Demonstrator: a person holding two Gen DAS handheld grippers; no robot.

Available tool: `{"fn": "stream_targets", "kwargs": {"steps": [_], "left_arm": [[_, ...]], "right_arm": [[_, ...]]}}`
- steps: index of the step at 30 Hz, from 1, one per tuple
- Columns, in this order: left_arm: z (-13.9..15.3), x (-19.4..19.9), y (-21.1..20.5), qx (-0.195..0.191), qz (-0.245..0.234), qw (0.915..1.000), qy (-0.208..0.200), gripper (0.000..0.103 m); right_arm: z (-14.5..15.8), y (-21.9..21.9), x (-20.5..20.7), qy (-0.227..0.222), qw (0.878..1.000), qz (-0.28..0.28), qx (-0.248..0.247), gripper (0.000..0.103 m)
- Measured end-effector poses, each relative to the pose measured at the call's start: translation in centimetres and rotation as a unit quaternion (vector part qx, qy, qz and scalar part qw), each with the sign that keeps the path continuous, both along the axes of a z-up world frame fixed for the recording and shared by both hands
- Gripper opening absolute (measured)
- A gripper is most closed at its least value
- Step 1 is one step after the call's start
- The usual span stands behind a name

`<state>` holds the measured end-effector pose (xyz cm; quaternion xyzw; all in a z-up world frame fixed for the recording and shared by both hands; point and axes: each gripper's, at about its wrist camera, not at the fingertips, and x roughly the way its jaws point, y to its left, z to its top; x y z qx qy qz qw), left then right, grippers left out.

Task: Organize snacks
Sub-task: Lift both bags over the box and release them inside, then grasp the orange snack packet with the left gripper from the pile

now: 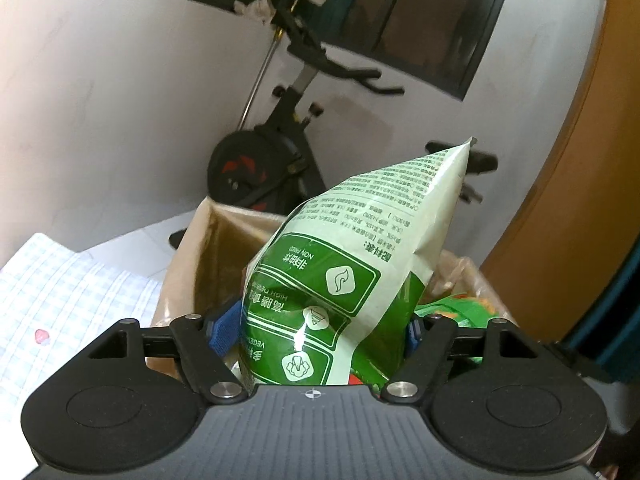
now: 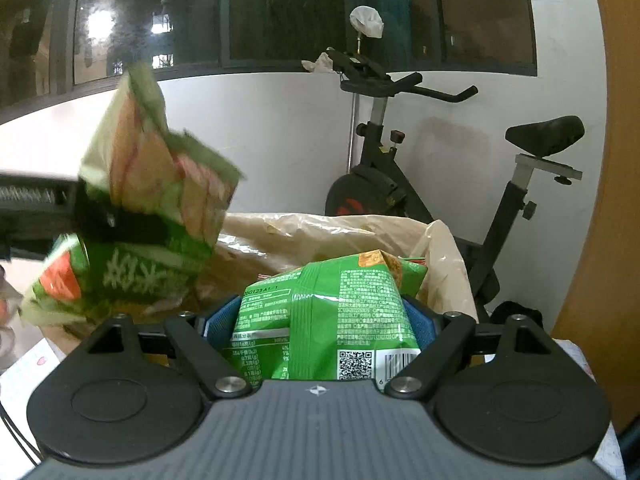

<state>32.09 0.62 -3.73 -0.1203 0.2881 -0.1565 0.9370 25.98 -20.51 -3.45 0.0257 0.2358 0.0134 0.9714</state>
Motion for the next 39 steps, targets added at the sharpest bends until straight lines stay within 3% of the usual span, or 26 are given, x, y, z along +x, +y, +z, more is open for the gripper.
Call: {"fn": "stream_targets", "kwargs": {"steps": [5,8,16,29,39], "left_arm": [[-0.4,0.0,0.5,0.011,-0.003,0.9999,0.008,0.079],[-0.3,-0.6,0.2,0.021,-0.016,0.9996,0.008,0.087],[0.7,-2.3,-0.1,0.059,-0.013,0.9981,-0.012,0.088],[2.7,-8.1,2.2,0.103,0.025,0.9932,-0.048,0.087],[1.9,-14.6,3.5,0.123,0.033,0.9894,-0.069,0.087]], "right_arm": [[0.0,0.1,0.0,0.014,1.0,-0.002,0.002,0.09],[0.0,0.0,-0.1,0.019,1.0,-0.005,0.006,0.094],[1.0,0.4,-1.2,0.016,1.0,0.0,-0.004,0.094],[2.1,0.2,-5.6,0.002,1.0,0.0,0.018,0.094],[2.1,0.7,-11.4,-0.024,0.999,-0.005,0.029,0.094]]}}
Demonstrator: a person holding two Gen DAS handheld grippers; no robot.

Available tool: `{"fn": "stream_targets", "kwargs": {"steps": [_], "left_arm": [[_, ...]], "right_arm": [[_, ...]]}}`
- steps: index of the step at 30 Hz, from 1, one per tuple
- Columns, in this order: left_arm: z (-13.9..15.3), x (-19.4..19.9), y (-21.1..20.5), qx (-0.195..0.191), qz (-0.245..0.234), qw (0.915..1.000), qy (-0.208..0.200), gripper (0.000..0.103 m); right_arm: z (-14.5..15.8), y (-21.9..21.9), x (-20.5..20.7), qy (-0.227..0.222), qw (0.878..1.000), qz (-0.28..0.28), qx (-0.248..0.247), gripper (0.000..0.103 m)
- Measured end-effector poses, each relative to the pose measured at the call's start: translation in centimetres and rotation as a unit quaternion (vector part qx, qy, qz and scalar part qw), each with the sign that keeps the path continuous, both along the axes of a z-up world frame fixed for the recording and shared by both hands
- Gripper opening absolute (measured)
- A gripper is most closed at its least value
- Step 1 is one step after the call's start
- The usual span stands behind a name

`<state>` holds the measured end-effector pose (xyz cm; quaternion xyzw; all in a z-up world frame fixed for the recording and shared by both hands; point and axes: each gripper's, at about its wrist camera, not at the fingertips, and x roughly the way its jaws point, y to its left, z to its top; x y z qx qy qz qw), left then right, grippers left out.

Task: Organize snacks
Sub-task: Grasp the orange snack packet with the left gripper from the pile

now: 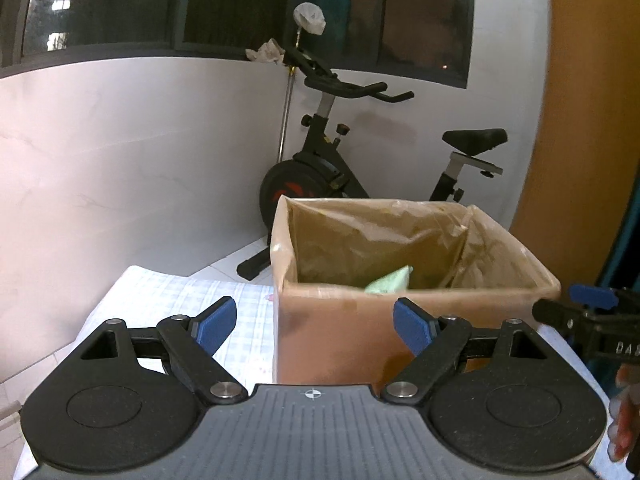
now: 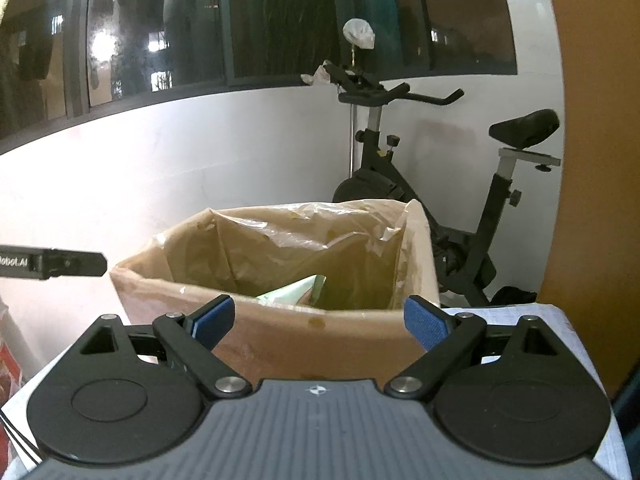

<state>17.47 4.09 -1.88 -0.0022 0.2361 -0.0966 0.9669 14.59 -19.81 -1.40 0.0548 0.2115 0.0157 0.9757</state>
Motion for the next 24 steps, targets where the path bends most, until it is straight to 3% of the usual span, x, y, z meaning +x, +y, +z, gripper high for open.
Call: {"fn": "stream_targets", "kwargs": {"steps": [8,14,17,24], "left_arm": [[-2.4,-4.6,-0.2,0.014,-0.019,0.9997,-0.01,0.087],[-5.8,-6.8,-0.7,-0.011,-0.029,0.9992,0.027,0.087],[-6.6,-7.4,-0.3,-0.021,-0.03,0.9985,0.041,0.087],[-3.3,-8.7,1.7,-0.039,-0.003,0.9992,0.007,0.087]], "right_arm": [[-1.7,1.0,-4.2,-0.01,1.0,-0.007,0.007,0.094],[-4.2,2.5,-7.1,-0.016,1.0,-0.011,-0.013,0.094],[-5.4,2.7,-8.6,-0.009,1.0,-0.015,-0.001,0.094],[-3.5,2.2,-10.8,-0.04,0.999,-0.022,-0.021,0.094]]}}
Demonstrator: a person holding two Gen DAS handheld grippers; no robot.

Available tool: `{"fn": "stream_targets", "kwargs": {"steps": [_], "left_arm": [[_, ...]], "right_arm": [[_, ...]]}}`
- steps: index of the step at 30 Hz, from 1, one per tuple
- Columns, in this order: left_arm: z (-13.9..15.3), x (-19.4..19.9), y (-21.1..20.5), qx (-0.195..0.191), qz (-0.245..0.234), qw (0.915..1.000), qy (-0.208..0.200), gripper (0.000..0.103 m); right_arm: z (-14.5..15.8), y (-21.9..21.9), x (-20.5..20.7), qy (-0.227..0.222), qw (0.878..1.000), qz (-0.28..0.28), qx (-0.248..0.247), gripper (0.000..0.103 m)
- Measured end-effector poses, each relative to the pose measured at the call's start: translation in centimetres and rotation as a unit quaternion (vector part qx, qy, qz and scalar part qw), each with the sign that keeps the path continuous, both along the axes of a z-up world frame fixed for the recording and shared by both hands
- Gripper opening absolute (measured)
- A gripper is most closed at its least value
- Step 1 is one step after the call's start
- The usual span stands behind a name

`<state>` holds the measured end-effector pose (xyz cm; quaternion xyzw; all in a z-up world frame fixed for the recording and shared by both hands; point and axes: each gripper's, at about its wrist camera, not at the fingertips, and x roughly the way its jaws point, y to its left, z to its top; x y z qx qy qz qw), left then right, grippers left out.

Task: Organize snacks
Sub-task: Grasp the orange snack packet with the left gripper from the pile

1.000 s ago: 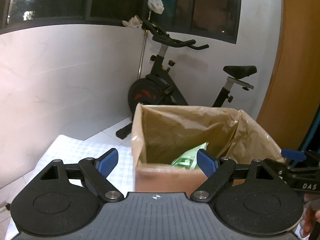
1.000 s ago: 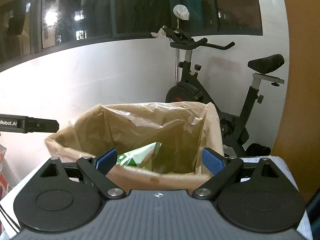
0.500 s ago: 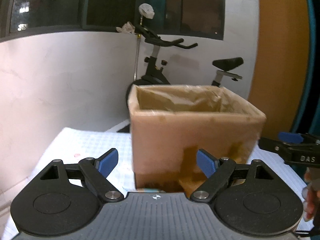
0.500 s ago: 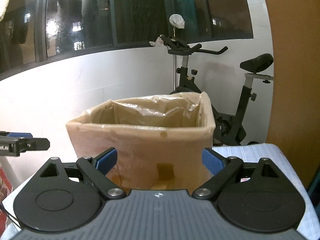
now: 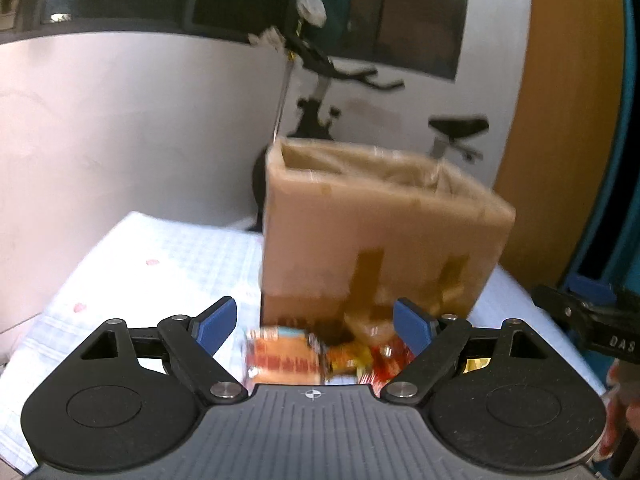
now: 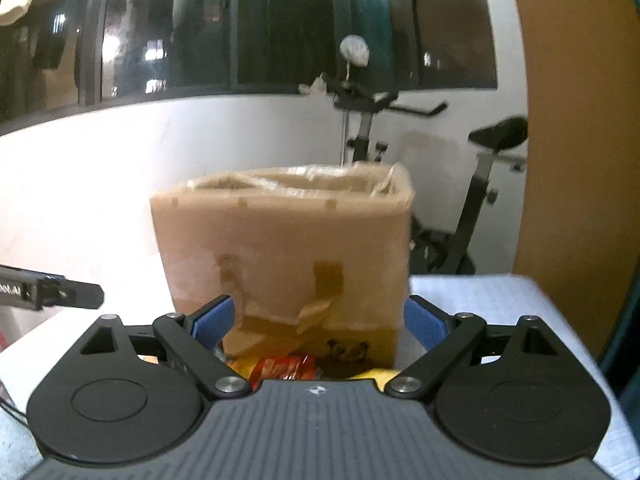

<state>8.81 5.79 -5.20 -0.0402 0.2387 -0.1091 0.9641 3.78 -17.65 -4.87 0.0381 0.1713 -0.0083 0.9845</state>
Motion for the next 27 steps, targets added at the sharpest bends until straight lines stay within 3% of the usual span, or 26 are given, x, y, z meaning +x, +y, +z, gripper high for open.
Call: {"fn": "stream_targets", "kwargs": {"steps": [7,10,15,18,27], "left_arm": [[3.1,-2.1,0.7,0.012,0.005,0.9995,-0.028,0.087],[1.2,-2.1,0.3,0.005,0.006,1.0,-0.006,0.087],[-4.5,-1.4,-1.5,-0.028,-0.011,0.9961,0.083,0.087],[-6.9,-0.7,-2.7,-0.026,-0.024,0.9918,0.123,0.086],[-8.3,0.5,-3.5,-0.023,-0.025,0.9892,0.142,0.082]], "right_arm": [[2.3,-1.0,-2.0,-0.029,1.0,-0.007,0.003,0.094],[1.8,-1.2,-2.6,-0.025,1.0,-0.011,0.008,0.094],[-1.2,-1.1,-2.8,0.007,1.0,-0.018,0.018,0.094],[-3.5,-0.5,-2.7,0.026,0.999,-0.016,0.01,0.094],[-7.8,-0.2,-1.2,0.09,0.996,-0.011,0.013,0.094]]}}
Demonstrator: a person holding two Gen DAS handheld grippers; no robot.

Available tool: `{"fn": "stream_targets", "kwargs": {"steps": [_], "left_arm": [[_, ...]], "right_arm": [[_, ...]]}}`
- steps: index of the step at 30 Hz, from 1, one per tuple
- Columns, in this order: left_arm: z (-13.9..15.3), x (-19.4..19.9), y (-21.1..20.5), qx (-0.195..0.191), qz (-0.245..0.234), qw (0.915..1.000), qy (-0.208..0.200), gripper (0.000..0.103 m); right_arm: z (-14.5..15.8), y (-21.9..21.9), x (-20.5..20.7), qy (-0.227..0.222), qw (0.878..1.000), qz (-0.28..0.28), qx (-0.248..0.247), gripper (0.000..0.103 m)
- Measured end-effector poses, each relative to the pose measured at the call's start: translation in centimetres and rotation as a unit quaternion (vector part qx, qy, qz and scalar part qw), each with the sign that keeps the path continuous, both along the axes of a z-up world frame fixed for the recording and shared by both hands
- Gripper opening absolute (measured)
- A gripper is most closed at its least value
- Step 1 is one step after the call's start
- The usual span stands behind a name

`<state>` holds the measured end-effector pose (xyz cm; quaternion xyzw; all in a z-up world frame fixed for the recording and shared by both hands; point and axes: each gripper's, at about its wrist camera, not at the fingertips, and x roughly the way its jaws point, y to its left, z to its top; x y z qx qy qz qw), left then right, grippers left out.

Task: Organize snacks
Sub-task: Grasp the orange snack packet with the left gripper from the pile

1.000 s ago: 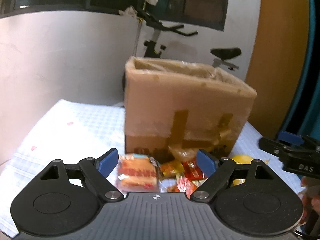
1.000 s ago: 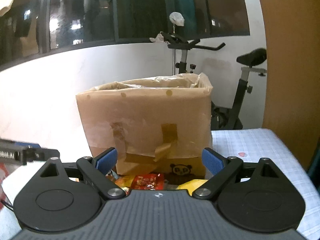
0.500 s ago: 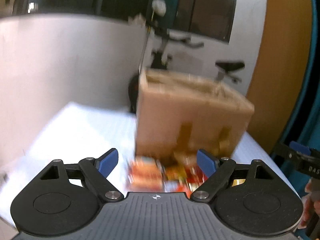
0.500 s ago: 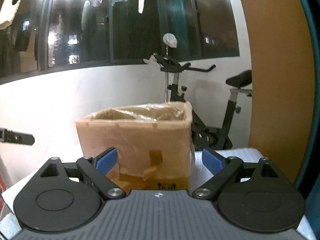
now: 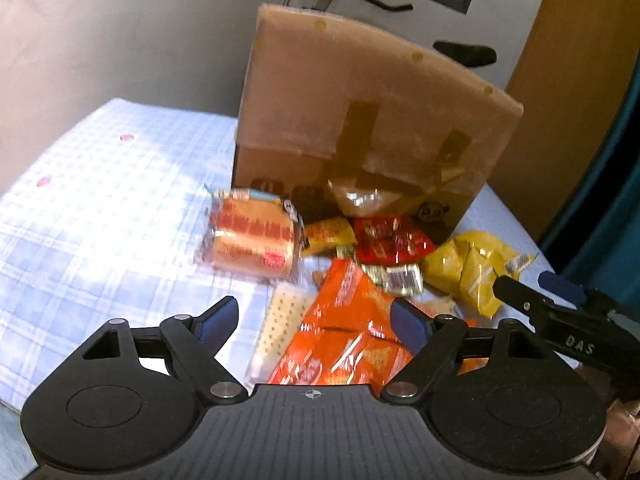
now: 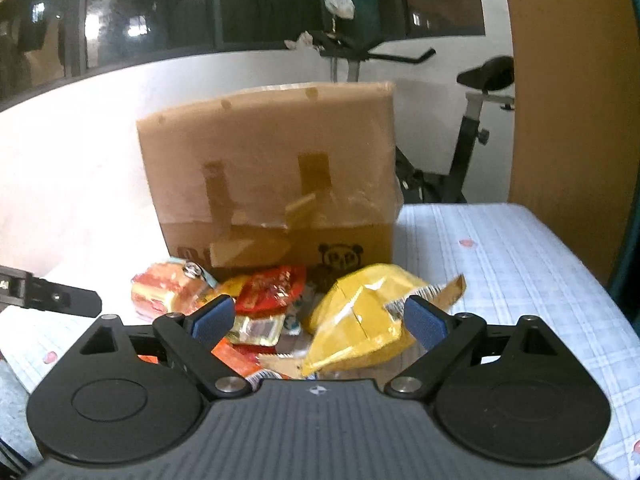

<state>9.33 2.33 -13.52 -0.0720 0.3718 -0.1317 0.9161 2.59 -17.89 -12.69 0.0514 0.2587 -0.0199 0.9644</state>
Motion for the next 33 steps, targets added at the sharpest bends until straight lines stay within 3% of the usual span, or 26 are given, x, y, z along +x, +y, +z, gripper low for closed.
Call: {"fn": "stream_targets", "kwargs": {"steps": [8,15,21,33], "left_arm": [[-1.0,-0.1,1.4,-0.028,0.008,0.9992,0.029,0.076],[-1.2,-0.5,1.8,-0.043,0.004,0.998,0.047,0.076],[-1.3,-0.7,1.9,-0.054,0.002,0.9973,0.05,0.074],[-2.2,-0.6,2.4,-0.067,0.013,0.996,0.058,0.076]], "right_arm": [[-1.1,1.6,-0.1,0.045,0.997,0.027,-0.057,0.094],[-1.9,4.4,0.1,0.09,0.985,0.073,-0.125,0.094],[-1.3,5.2,-0.6,0.1,0.98,0.089,-0.148,0.094],[-3.8,7.6,1.7,0.156,0.957,0.146,-0.195,0.092]]}}
